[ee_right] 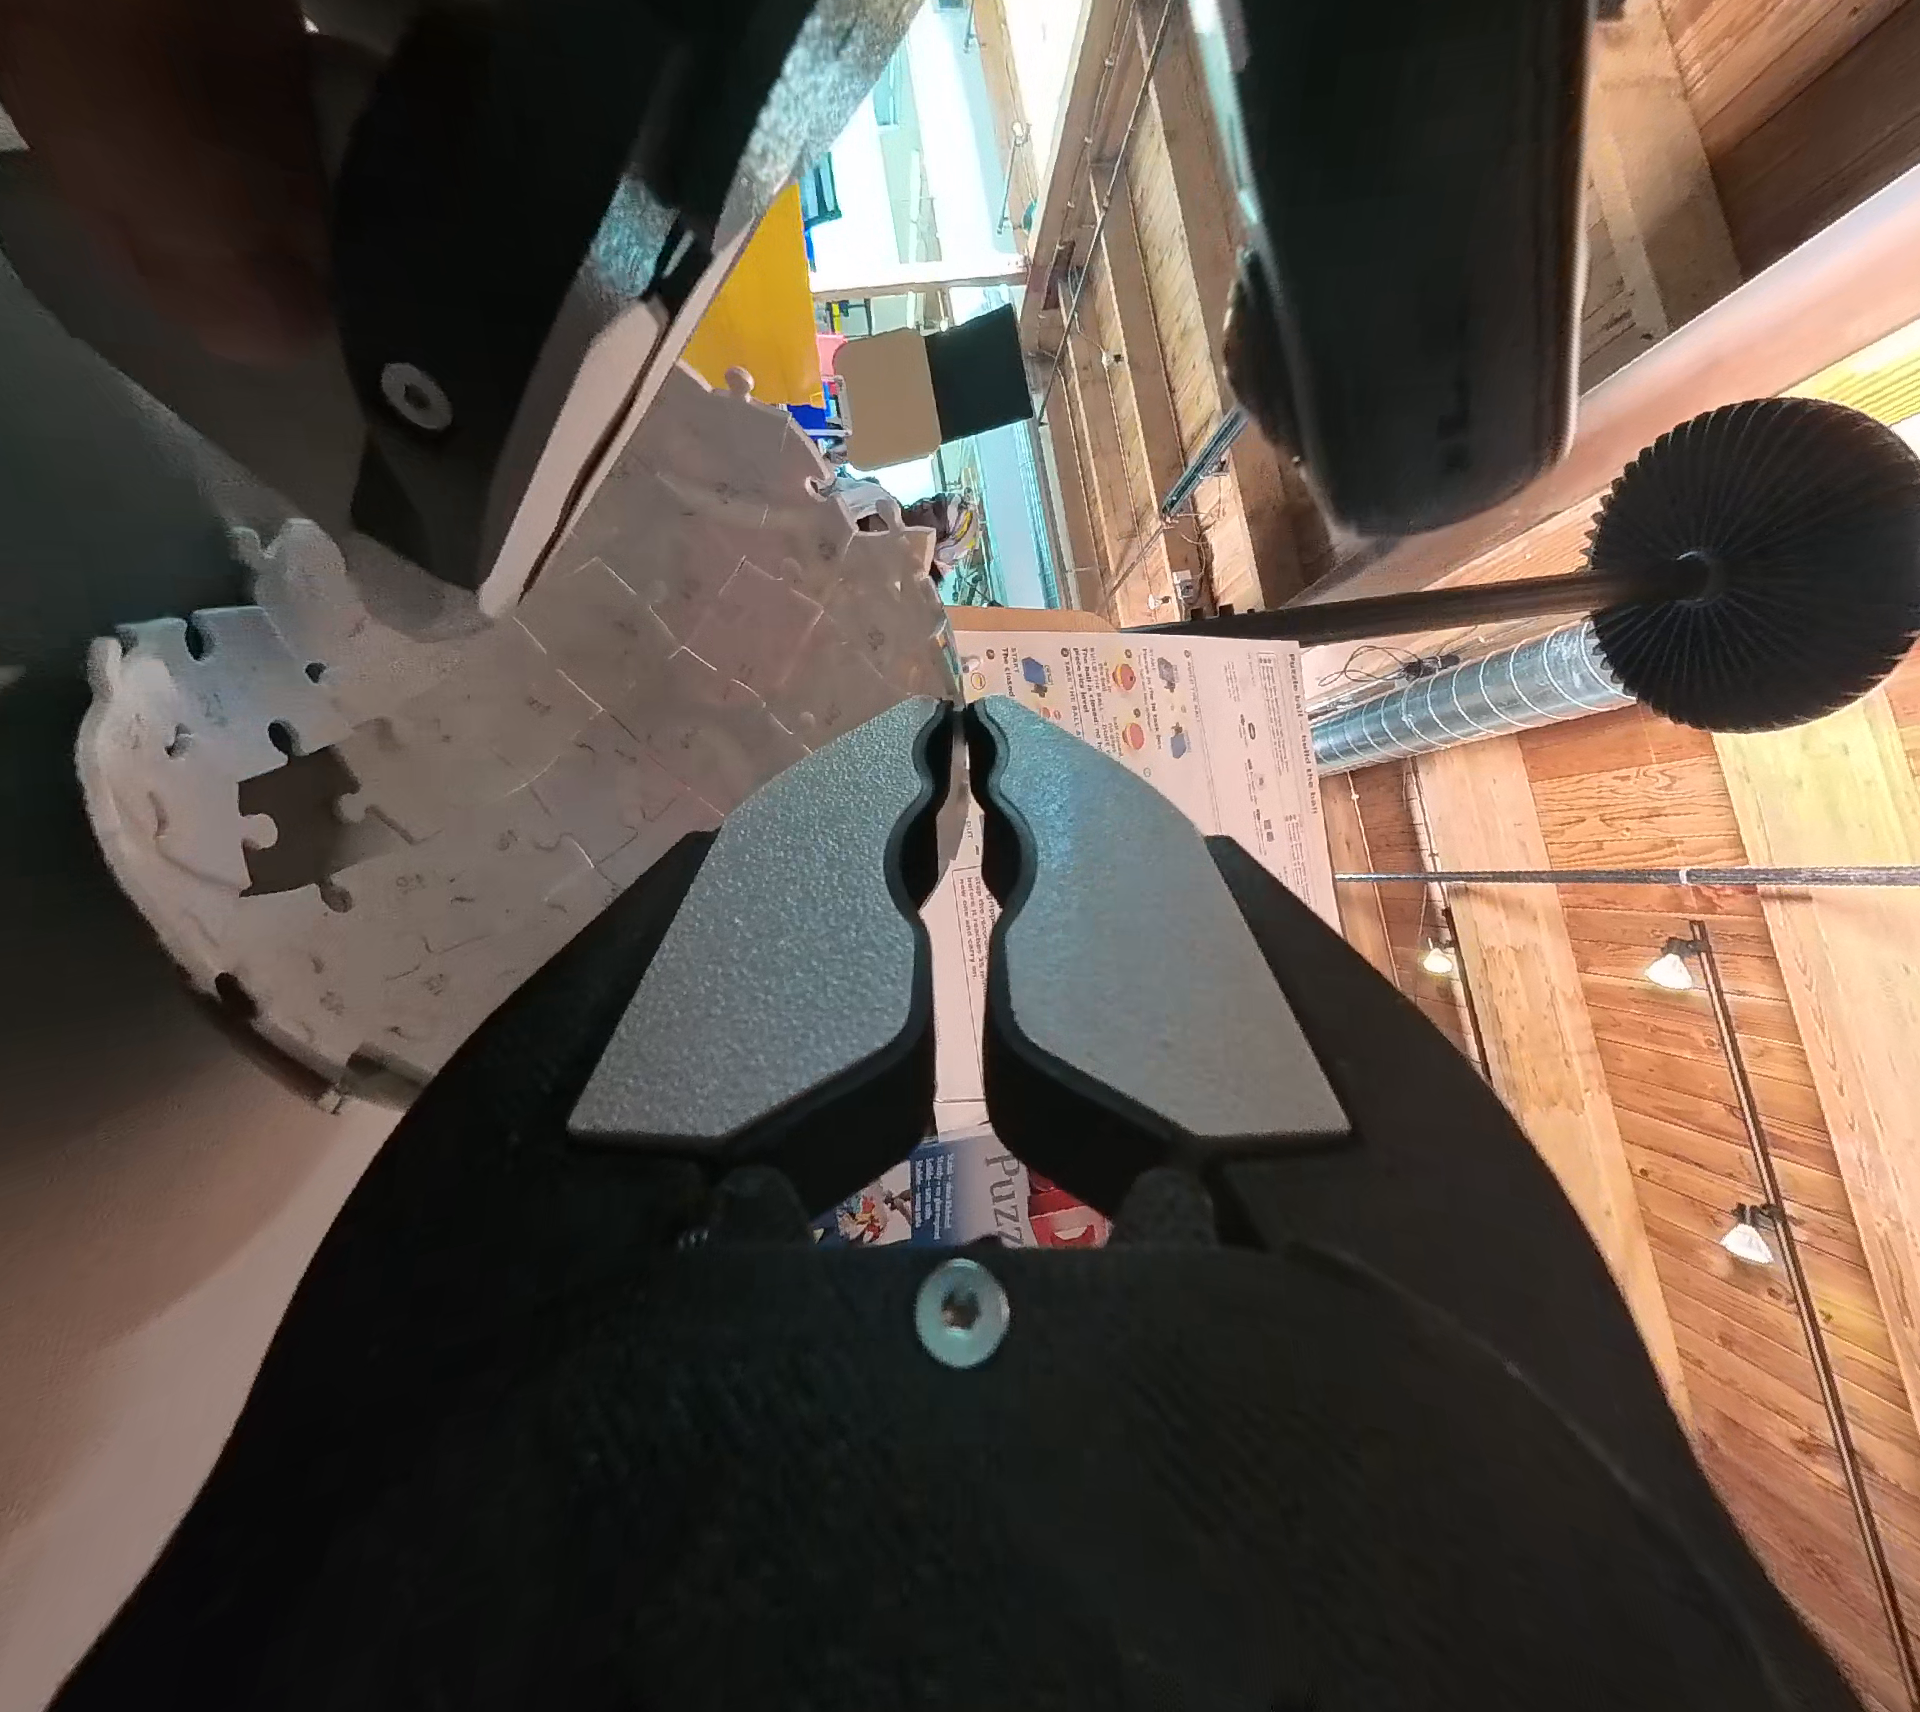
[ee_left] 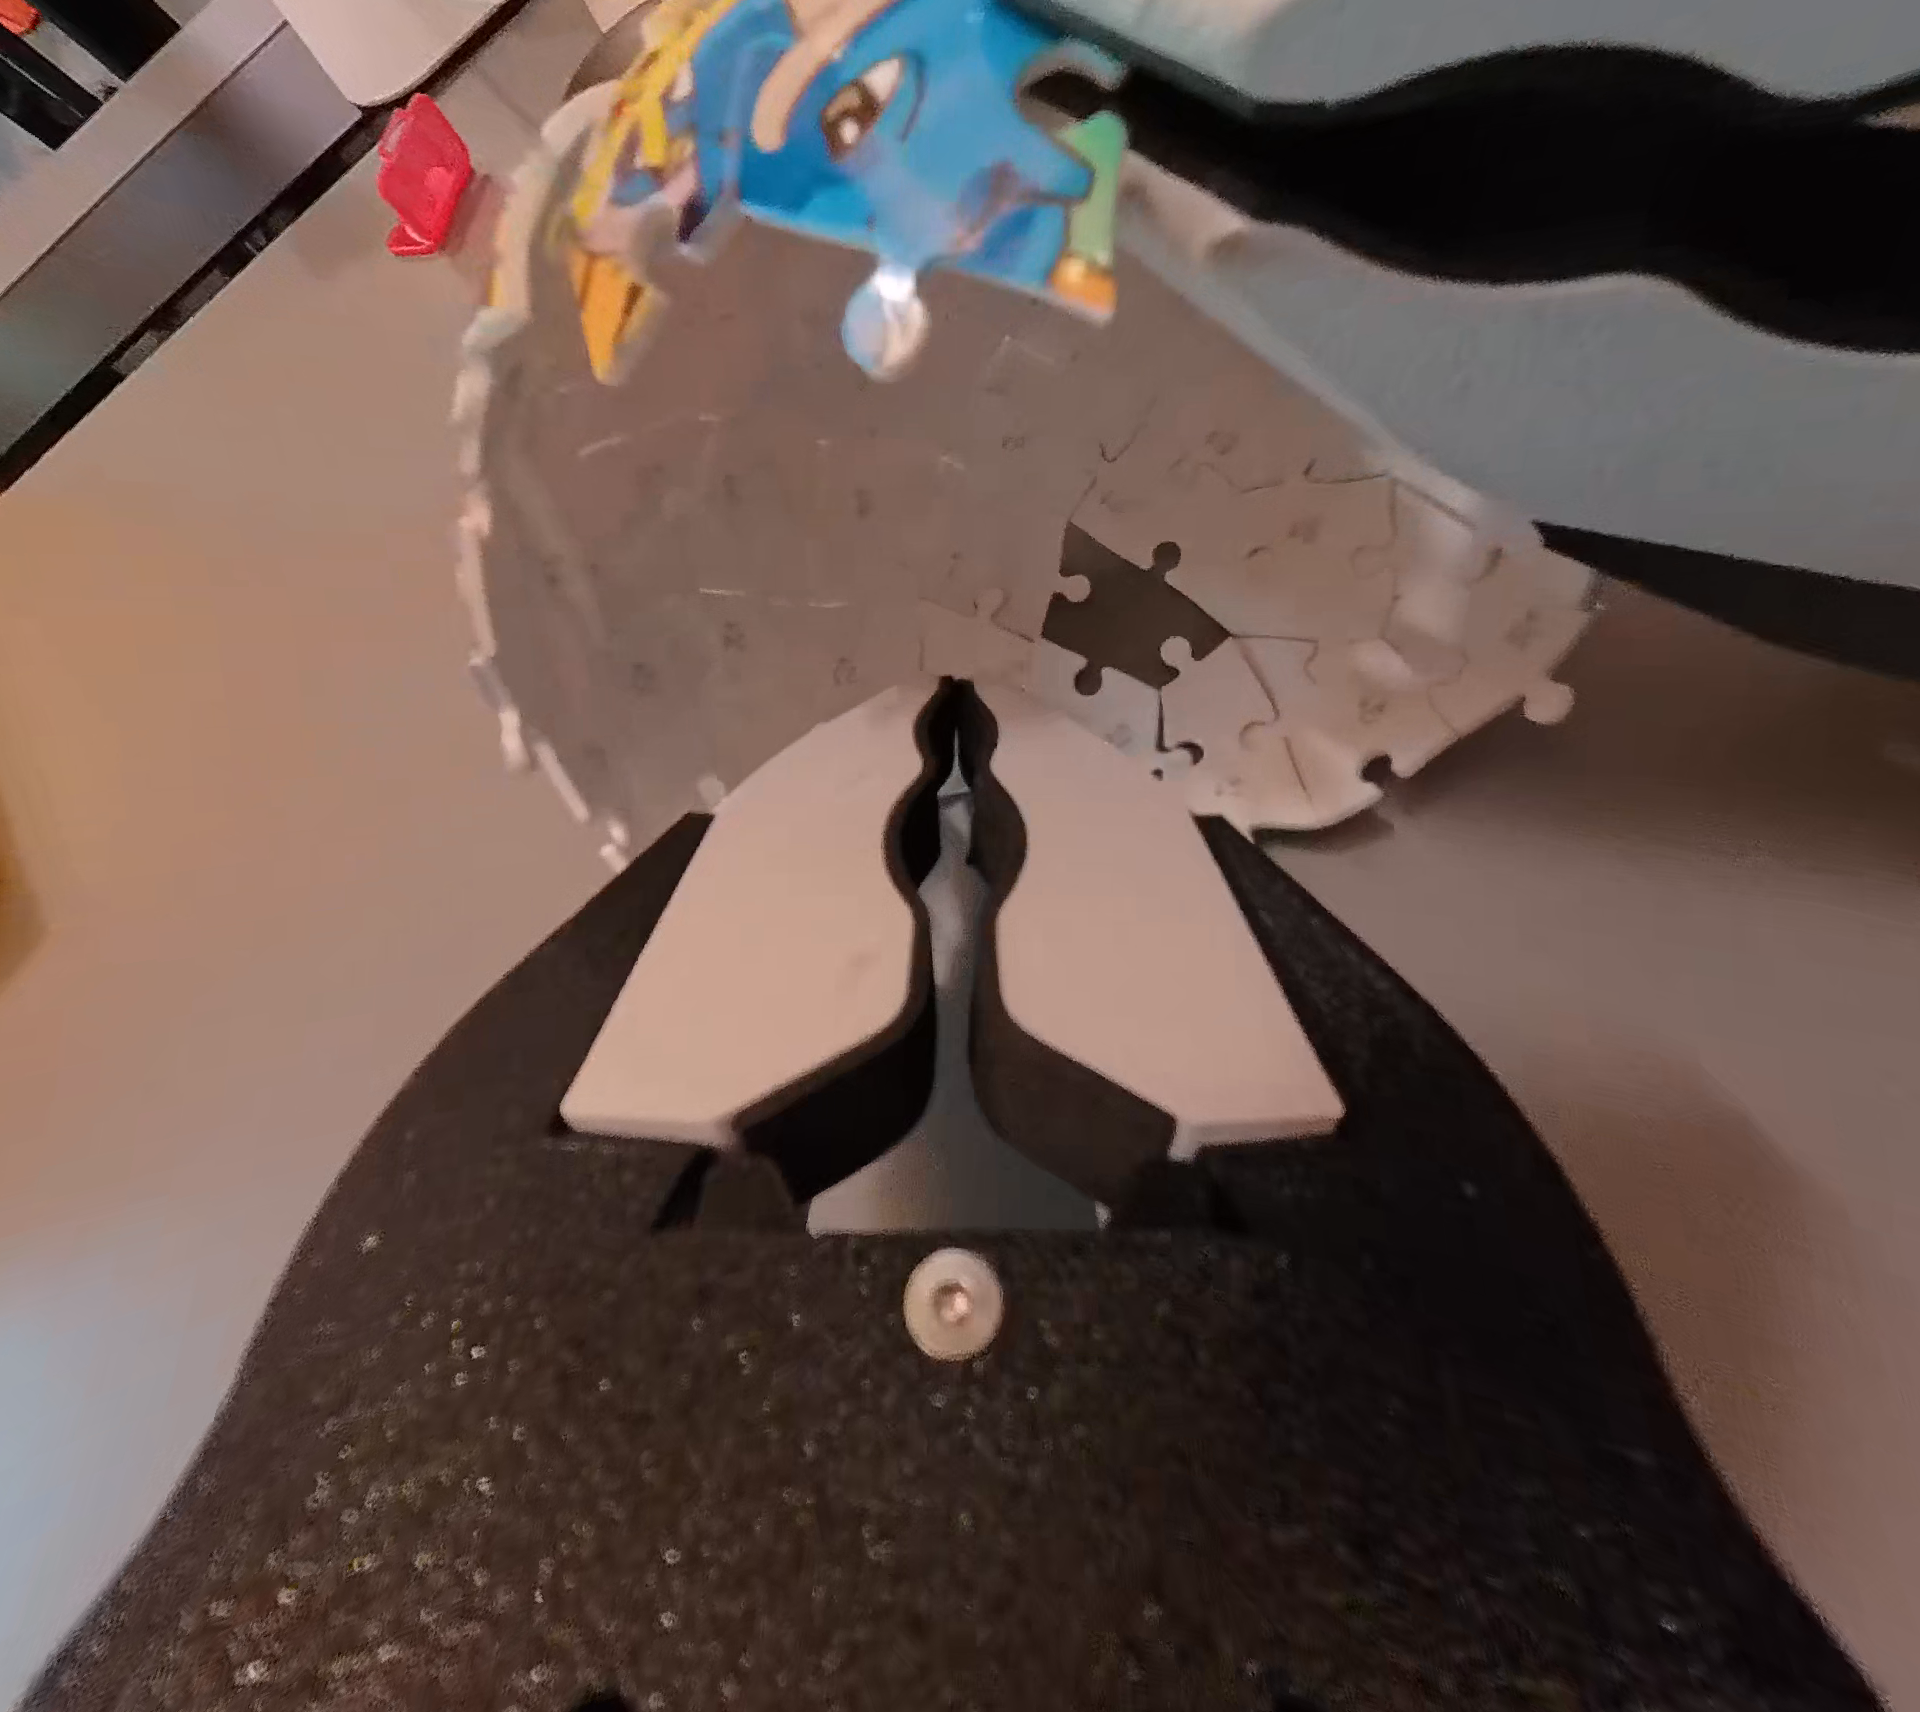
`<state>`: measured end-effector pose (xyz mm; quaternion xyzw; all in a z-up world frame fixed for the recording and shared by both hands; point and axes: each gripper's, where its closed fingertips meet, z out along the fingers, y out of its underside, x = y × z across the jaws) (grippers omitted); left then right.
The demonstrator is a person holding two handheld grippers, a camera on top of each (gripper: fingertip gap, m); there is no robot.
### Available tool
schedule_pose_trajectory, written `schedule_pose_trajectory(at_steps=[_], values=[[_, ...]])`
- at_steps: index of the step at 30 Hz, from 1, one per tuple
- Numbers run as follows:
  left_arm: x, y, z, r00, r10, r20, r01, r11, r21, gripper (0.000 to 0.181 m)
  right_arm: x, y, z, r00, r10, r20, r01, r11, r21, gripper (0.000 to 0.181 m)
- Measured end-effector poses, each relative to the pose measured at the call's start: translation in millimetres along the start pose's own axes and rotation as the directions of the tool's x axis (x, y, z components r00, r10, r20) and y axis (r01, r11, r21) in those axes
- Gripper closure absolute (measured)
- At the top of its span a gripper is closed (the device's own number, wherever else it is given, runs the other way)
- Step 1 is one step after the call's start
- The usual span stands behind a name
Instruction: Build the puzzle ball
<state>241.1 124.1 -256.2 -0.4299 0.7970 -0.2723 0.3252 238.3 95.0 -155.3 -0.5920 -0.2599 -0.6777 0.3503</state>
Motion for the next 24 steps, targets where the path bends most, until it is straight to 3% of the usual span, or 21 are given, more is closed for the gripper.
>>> schedule_pose_trajectory(at_steps=[13,24], values=[[10.8,-0.6,16.1,0.998,0.066,-0.02,-0.066,0.998,-0.02,0.181,1.0,2.0,-1.0,1.0,0.024,-0.009,-0.024,1.0,-0.013,0.179],[9.0,4.4,17.9,0.998,-0.057,-0.003,0.057,0.994,-0.096,0.181,1.1,3.8,-2.7,0.999,0.046,-0.01,-0.046,0.999,-0.024,0.179]])
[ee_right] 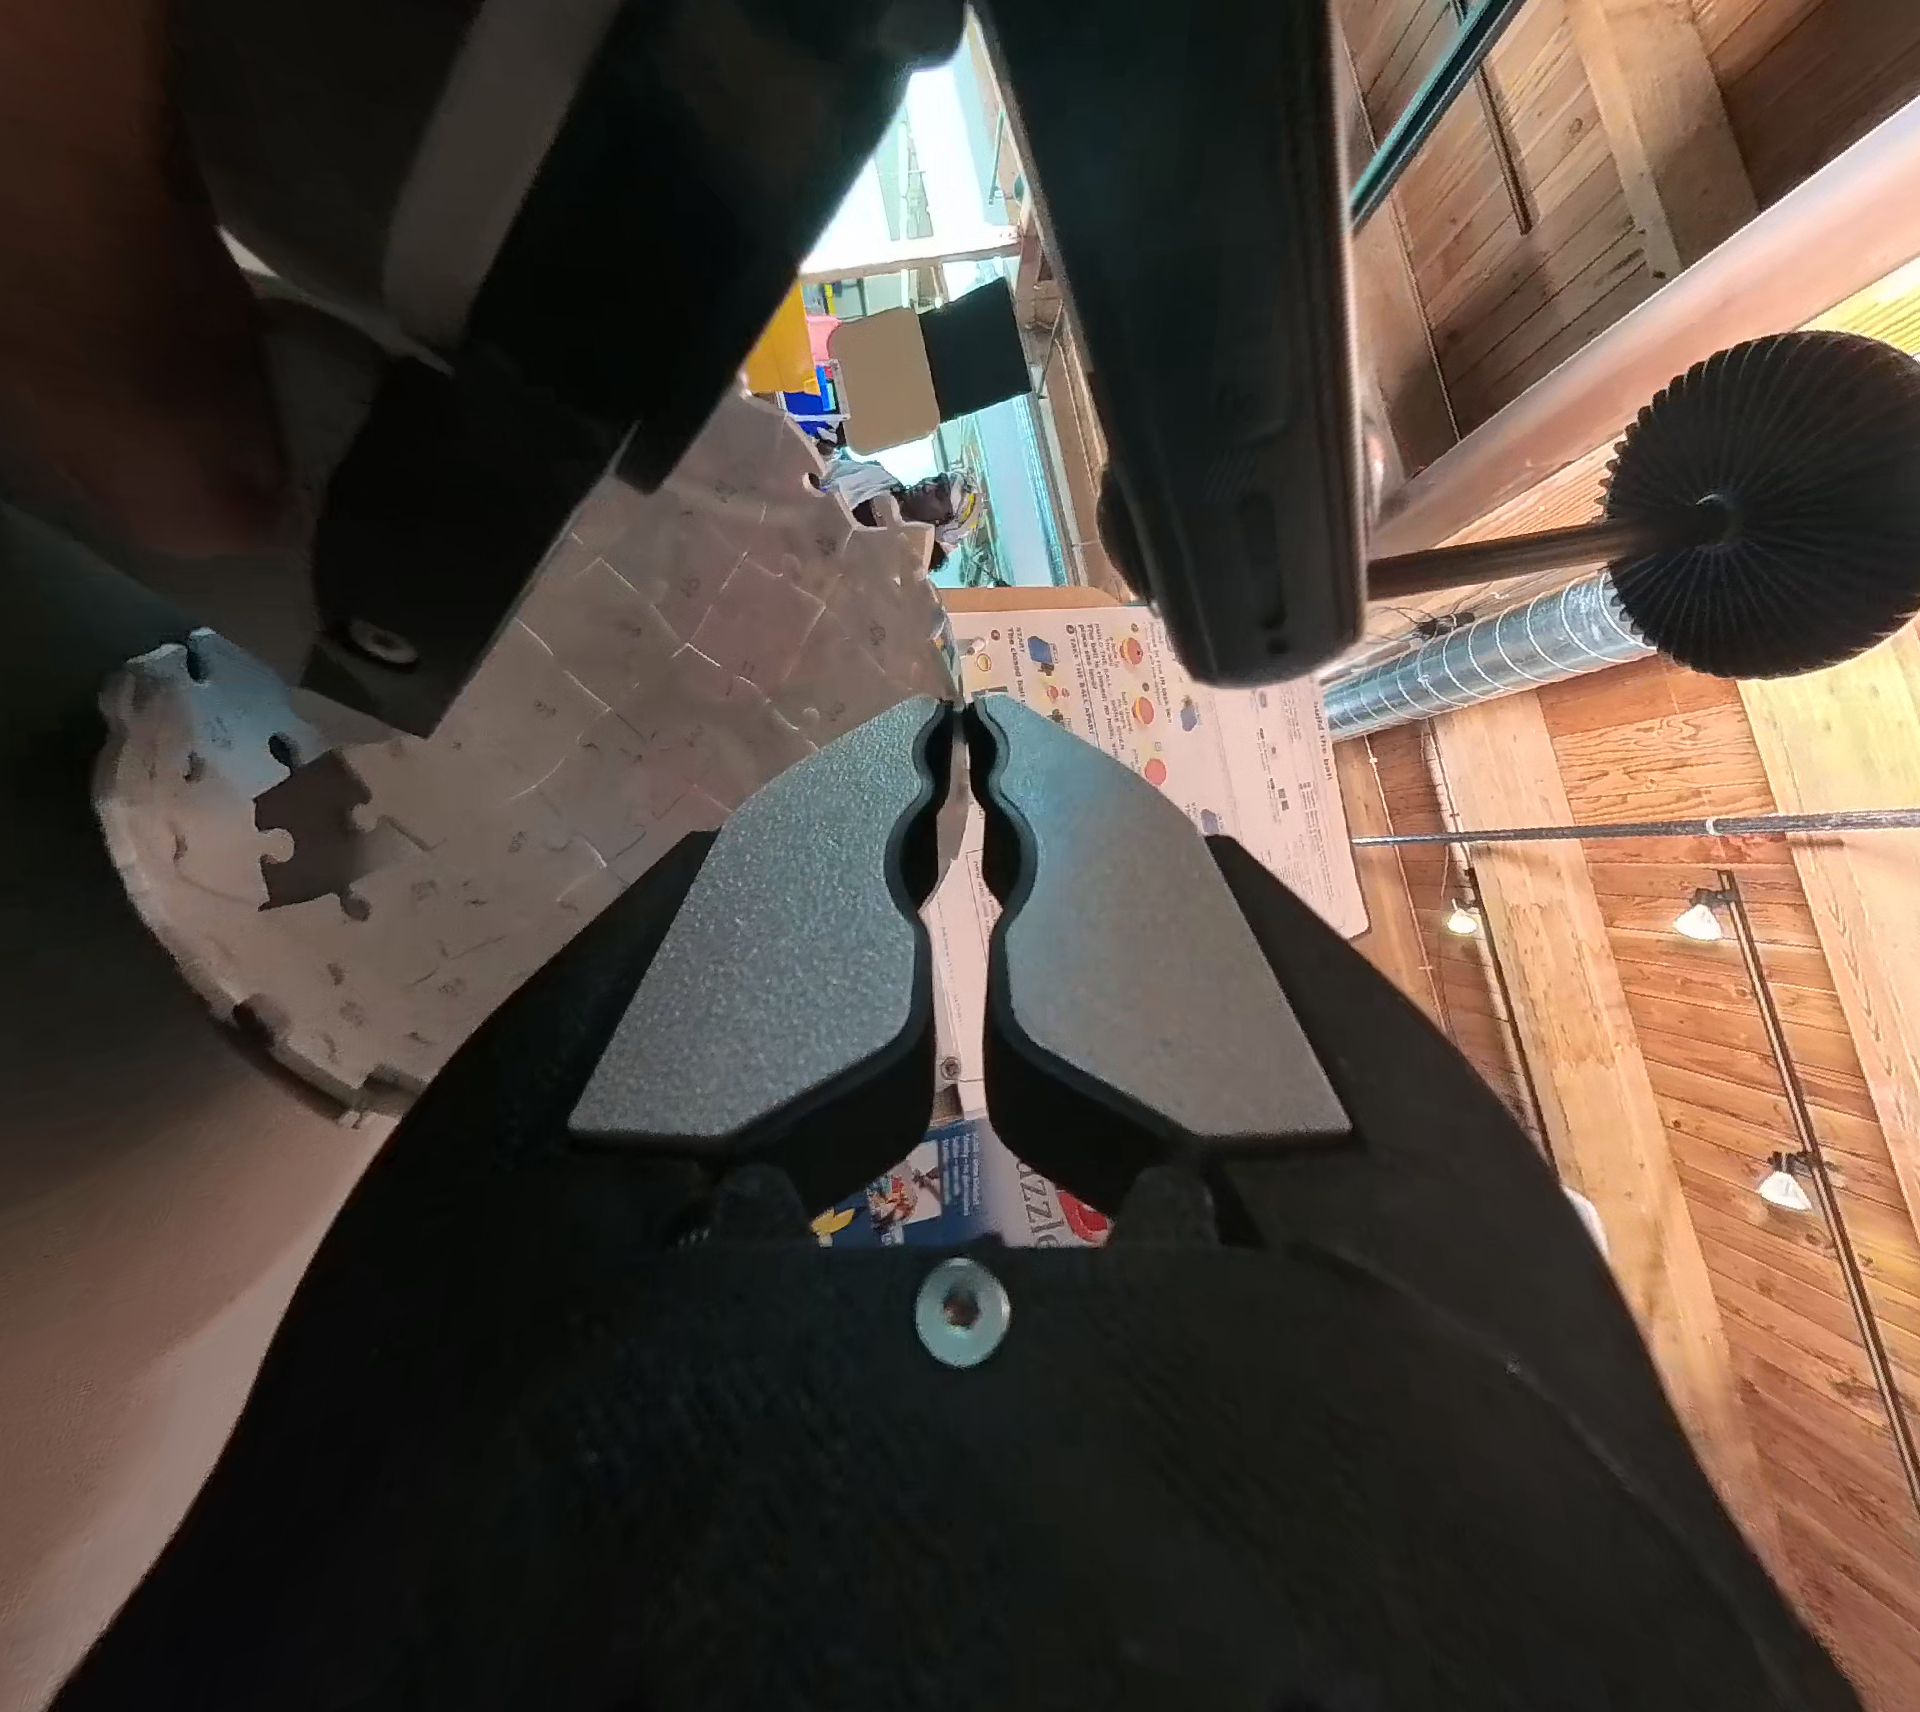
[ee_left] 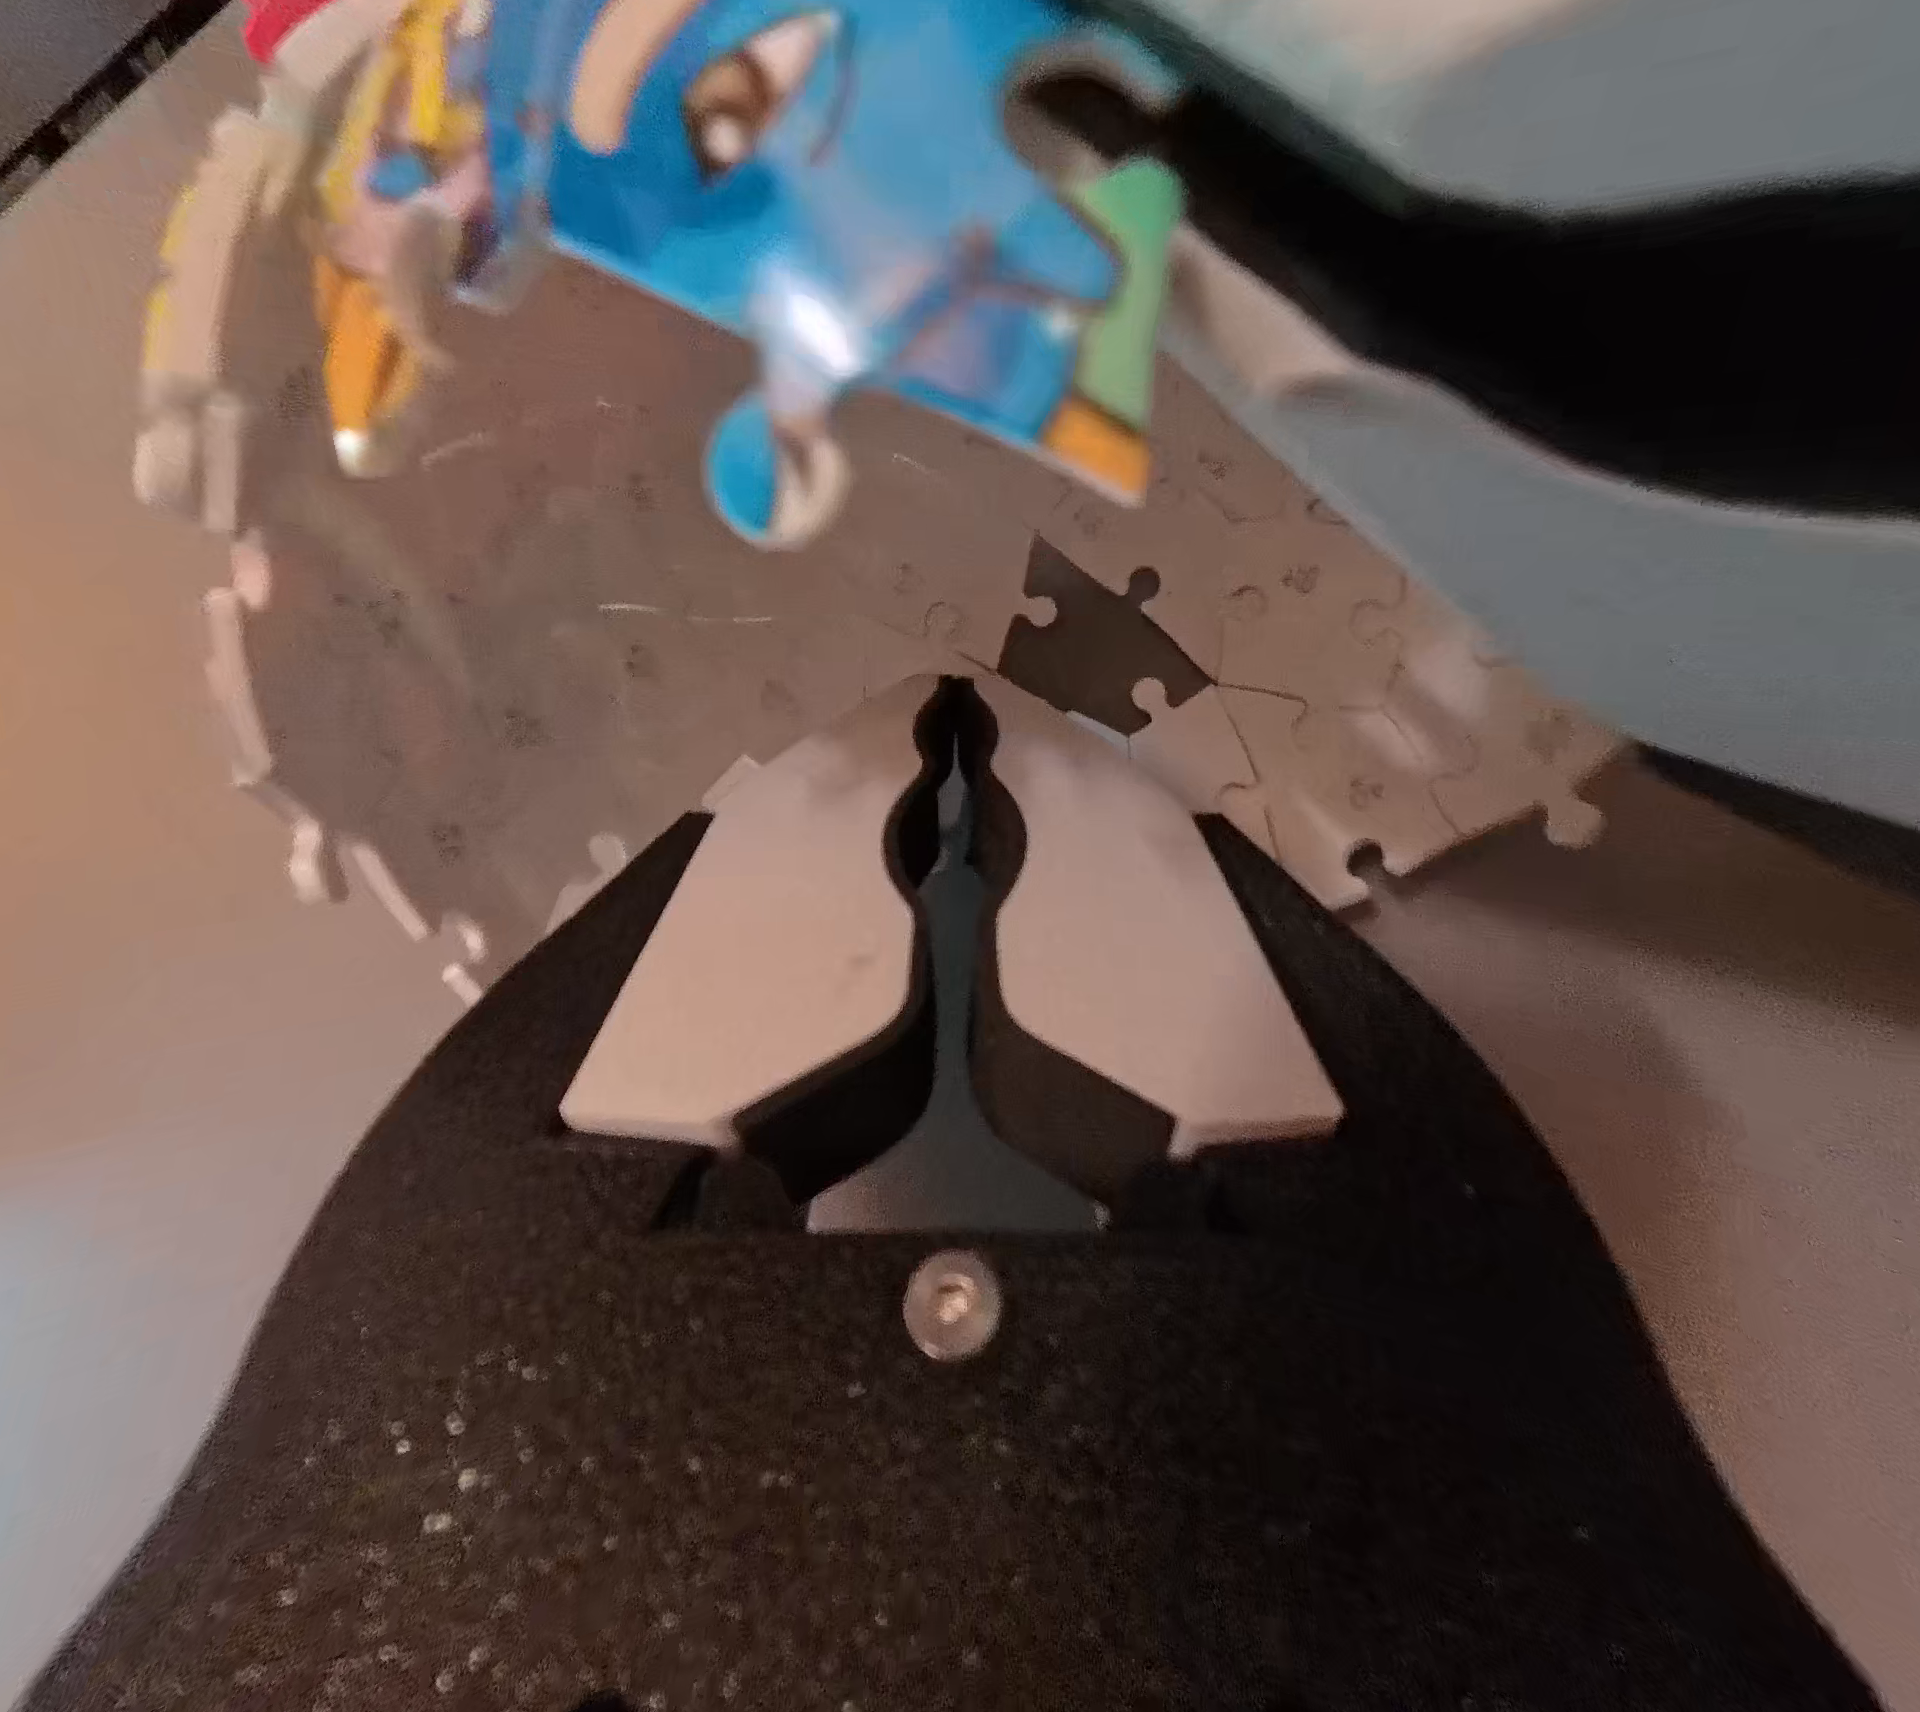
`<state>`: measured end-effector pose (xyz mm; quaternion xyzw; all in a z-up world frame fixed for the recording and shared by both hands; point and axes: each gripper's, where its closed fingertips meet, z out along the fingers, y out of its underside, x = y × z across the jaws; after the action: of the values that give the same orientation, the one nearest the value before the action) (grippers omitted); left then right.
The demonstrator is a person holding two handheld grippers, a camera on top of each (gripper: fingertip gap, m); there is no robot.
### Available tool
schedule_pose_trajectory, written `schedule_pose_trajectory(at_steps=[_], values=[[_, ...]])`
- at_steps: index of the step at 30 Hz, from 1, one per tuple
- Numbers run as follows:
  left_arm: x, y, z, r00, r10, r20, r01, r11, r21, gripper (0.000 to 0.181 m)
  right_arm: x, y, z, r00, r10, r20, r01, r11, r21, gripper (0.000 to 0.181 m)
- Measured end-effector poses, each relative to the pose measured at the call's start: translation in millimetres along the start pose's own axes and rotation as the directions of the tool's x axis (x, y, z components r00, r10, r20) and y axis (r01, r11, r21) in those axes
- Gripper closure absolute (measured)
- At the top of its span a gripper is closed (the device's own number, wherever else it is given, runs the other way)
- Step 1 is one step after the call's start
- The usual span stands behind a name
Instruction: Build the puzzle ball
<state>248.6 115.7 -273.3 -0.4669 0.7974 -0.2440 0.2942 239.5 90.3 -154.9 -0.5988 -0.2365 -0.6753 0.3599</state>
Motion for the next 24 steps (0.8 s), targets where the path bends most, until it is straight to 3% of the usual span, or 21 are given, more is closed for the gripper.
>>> schedule_pose_trajectory(at_steps=[14,24], values=[[-1.7,-2.2,-10.9,0.999,-0.049,-0.01,0.05,0.995,0.084,0.181,-0.8,-3.8,-2.4,1.0,-0.025,-0.003,0.025,1.0,0.011,0.179],[6.6,21.3,-27.4,1.0,-0.019,-0.025,0.02,0.999,0.041,0.181,-2.4,-11.2,-5.6,0.998,-0.059,-0.001,0.059,0.998,0.033,0.178]])
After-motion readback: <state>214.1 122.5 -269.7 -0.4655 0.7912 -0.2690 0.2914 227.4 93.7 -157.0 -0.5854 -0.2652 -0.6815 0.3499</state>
